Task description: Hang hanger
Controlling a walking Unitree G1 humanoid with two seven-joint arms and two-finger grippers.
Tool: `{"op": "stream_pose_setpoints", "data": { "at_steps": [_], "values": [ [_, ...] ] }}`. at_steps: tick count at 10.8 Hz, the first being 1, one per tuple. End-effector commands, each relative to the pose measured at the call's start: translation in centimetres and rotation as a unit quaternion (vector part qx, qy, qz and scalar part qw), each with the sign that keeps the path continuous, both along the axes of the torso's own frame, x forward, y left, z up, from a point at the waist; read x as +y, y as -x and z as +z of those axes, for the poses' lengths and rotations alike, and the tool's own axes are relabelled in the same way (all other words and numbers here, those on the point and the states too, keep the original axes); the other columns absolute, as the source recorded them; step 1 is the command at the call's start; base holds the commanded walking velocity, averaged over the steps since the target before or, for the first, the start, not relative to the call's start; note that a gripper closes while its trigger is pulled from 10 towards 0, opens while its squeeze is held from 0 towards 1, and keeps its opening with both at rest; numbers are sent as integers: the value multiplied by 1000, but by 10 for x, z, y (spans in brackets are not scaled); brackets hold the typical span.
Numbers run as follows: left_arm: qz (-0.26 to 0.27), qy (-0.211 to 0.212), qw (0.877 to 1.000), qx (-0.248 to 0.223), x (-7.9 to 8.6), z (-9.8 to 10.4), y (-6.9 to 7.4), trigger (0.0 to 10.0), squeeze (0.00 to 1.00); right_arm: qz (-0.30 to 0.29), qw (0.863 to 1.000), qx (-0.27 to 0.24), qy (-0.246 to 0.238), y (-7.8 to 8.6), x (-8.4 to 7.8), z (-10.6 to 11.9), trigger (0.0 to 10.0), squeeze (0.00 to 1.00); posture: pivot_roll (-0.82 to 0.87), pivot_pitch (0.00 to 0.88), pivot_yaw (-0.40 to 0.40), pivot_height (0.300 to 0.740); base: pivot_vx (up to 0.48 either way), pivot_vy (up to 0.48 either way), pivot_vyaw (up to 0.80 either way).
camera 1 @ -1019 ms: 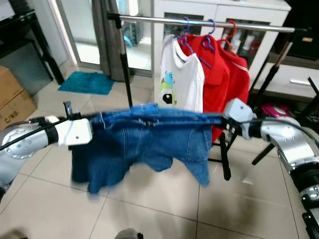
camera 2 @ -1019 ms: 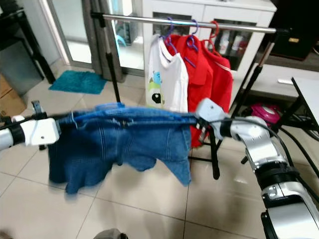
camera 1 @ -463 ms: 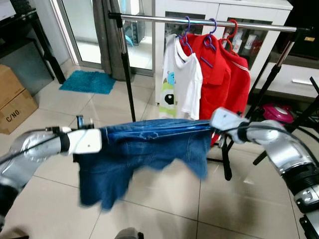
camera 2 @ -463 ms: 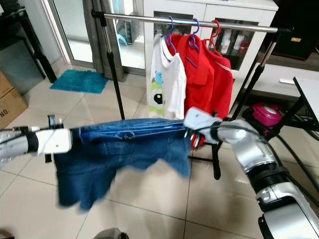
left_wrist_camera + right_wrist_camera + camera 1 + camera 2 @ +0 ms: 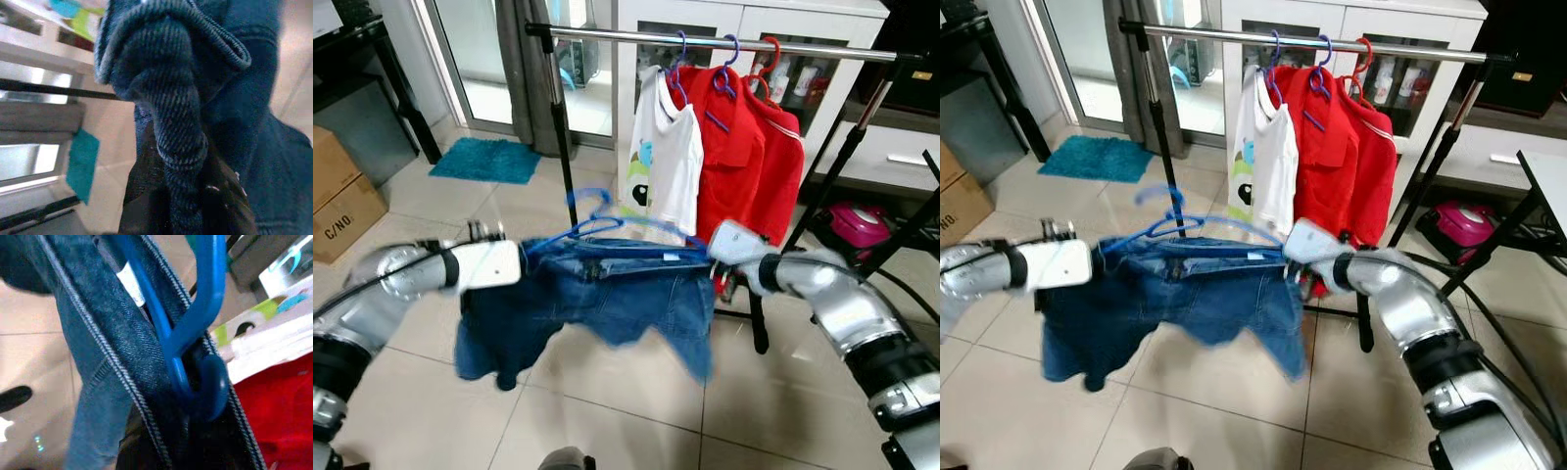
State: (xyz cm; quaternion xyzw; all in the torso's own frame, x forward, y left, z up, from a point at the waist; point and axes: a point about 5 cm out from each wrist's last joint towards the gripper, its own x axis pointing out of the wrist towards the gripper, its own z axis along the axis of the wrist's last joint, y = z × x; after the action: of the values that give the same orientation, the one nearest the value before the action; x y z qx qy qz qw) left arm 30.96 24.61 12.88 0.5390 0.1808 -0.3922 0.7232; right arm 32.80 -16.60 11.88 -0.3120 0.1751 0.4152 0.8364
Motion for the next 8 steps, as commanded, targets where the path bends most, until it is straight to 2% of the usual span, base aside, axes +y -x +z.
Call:
{"op": "stream_pose_setpoints", "data": {
  "at_steps": [1,2,3,4,5,7,8],
  "values": [
    [-16,-31,999,38,-3,-14,6,0,0,10,999,-31,1,-5,1,17,0,0,12,0,32,740,0,0,0],
    [-32,-34,997,64,-11,-22,10,0,0,7,998,-37,56,-6,-10,12,0,0,12,0,31,740,0,0,0],
    [-24,-48,996,77,-6,-24,12,0,0,8,991,-43,128,-5,-22,9,0,0,12,0,30,740,0,0,0],
    [-7,-68,994,87,6,-25,13,0,0,-6,987,-38,156,-4,-36,5,0,0,13,0,29,740,0,0,0],
    [3,-84,992,92,15,-24,15,0,0,-20,984,-38,171,-4,-47,4,0,0,13,0,29,740,0,0,0],
    [23,-122,985,122,37,-20,23,0,0,-63,976,-27,204,-5,-80,1,0,0,15,0,30,740,0,0,0],
    [32,-127,981,140,41,-20,27,0,0,-77,978,-16,194,-5,-86,0,0,0,15,0,30,740,0,0,0]
  ]
}}
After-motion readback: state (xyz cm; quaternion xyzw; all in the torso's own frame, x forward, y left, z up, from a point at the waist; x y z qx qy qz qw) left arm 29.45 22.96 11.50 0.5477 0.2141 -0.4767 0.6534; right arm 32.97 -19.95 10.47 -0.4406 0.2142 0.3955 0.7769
